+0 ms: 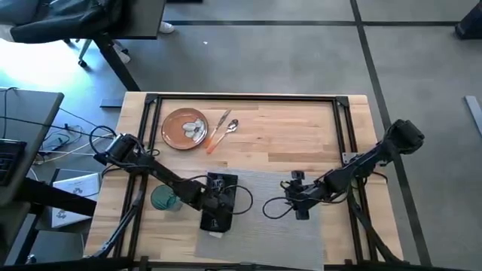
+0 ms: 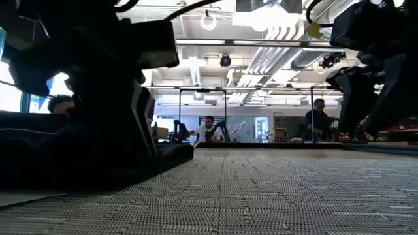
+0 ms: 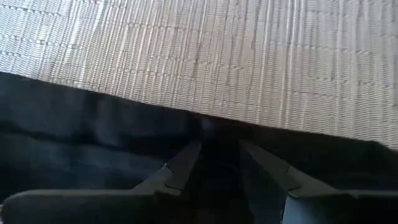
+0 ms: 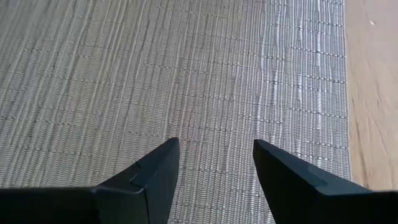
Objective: Set table place
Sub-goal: Put the orange spoon on the gray mat
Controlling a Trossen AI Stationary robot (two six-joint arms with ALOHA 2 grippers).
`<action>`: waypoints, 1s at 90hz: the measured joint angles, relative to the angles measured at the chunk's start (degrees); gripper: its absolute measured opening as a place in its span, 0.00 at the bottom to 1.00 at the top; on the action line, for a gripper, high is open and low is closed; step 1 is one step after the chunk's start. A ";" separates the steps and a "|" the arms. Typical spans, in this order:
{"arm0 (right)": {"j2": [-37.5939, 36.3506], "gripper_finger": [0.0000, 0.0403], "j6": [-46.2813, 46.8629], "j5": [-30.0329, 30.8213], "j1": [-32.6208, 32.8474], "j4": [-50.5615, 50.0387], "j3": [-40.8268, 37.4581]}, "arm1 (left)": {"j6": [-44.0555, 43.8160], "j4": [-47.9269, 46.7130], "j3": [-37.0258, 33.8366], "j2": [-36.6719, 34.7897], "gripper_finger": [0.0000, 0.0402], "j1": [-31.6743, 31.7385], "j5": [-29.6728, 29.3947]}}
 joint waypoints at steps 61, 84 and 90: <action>0.00 0.48 4.38 -0.52 -5.64 0.19 0.09 | 9.11 -19.00 11.53 -12.66 0.23 8.94 -20.62; 0.00 0.48 7.65 2.78 -5.47 -0.48 0.04 | 4.63 -26.35 10.43 -13.02 0.37 29.36 -7.40; 0.00 0.48 7.65 3.00 -5.47 -0.64 0.02 | 4.70 -26.40 10.28 -11.60 0.42 34.77 -3.71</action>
